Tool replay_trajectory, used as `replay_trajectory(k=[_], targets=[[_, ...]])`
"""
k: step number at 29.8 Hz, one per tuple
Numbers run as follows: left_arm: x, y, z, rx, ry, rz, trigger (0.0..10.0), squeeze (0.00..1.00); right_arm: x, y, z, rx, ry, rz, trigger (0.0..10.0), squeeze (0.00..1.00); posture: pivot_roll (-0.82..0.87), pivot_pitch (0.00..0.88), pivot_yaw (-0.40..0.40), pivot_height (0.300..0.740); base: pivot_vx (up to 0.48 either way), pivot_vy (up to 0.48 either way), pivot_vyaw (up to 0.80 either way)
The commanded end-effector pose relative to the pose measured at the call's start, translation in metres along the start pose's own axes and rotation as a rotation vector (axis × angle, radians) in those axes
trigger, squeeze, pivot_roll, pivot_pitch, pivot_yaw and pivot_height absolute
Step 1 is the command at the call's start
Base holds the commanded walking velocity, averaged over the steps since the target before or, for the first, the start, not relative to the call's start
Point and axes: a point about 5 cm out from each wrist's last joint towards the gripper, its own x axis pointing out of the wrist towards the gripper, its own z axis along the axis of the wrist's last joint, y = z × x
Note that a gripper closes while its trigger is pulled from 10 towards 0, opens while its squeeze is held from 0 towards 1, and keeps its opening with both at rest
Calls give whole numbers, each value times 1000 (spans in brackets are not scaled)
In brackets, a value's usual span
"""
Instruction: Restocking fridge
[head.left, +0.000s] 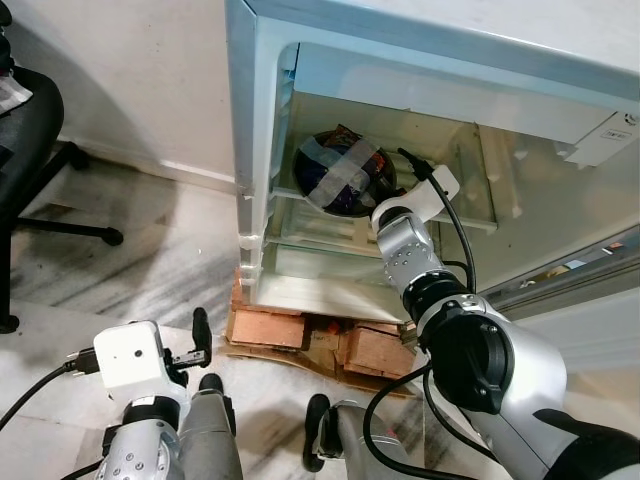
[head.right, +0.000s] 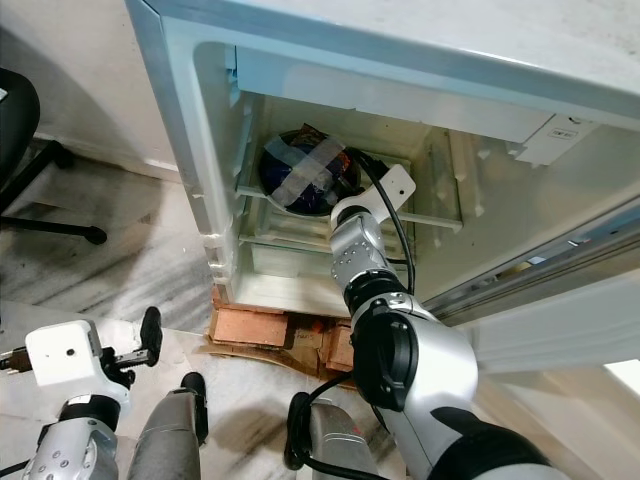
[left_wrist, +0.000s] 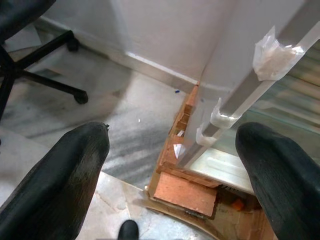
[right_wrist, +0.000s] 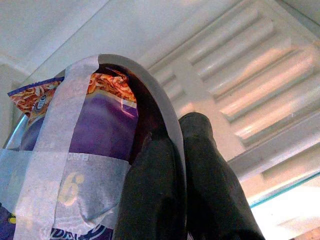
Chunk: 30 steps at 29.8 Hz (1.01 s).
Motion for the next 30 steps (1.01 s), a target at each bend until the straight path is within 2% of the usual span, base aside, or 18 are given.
replay_trajectory(k=[1, 5, 11, 12, 13, 16, 17, 21, 22, 23, 30], targets=[[-2, 1, -7, -1, 31, 10, 10000, 0, 0, -6, -1, 6, 4, -10, 10000, 0, 334, 303, -185, 740, 0, 0, 0], [0, 0, -6, -2, 26, 6, 10000, 0, 0, -10, 2, 49, -1, -31, 10000, 0, 335, 298, -183, 740, 0, 0, 0], [1, -1, -6, -3, 22, 4, 10000, 0, 1, -9, 3, -8, -5, -1, 10000, 0, 336, 291, -183, 740, 0, 0, 0], [2, 0, -6, -3, 23, 3, 10000, 0, 0, -12, 4, -9, -8, -2, 6471, 0, 322, 284, -180, 740, 0, 0, 0], [3, 1, -7, -2, 25, 2, 10000, 0, 0, -15, 4, -9, -10, -8, 0, 0, 319, 282, -179, 740, 0, 0, 0], [4, 0, -8, -4, 26, -1, 10000, 0, 0, -20, 5, -3, -13, -20, 0, 0, 319, 282, -179, 740, 0, 0, 0], [7, -2, -7, -5, 21, -7, 10000, 0, 0, -25, 4, -28, -8, -36, 10000, 0, 322, 279, -172, 740, 0, 0, 0], [8, -3, -5, -4, 17, -14, 10000, 0, 0, -26, 2, -69, 5, -47, 10000, 0, 324, 276, -169, 740, 0, 0, 0], [8, -2, -6, -1, 17, -14, 10000, 0, -1, -24, 1, -72, 11, -31, 10000, 267, 325, 276, -168, 740, 0, 0, 0], [8, -1, -6, 1, 17, -13, 10000, 0, -1, -23, 0, -63, 9, -19, 10000, 1000, 325, 276, -168, 740, 0, 0, 0], [8, -1, -6, 2, 17, -13, 10000, 0, -1, -20, -1, -51, 7, 3, 10000, 1000, 326, 275, -169, 740, 0, 0, 0]])
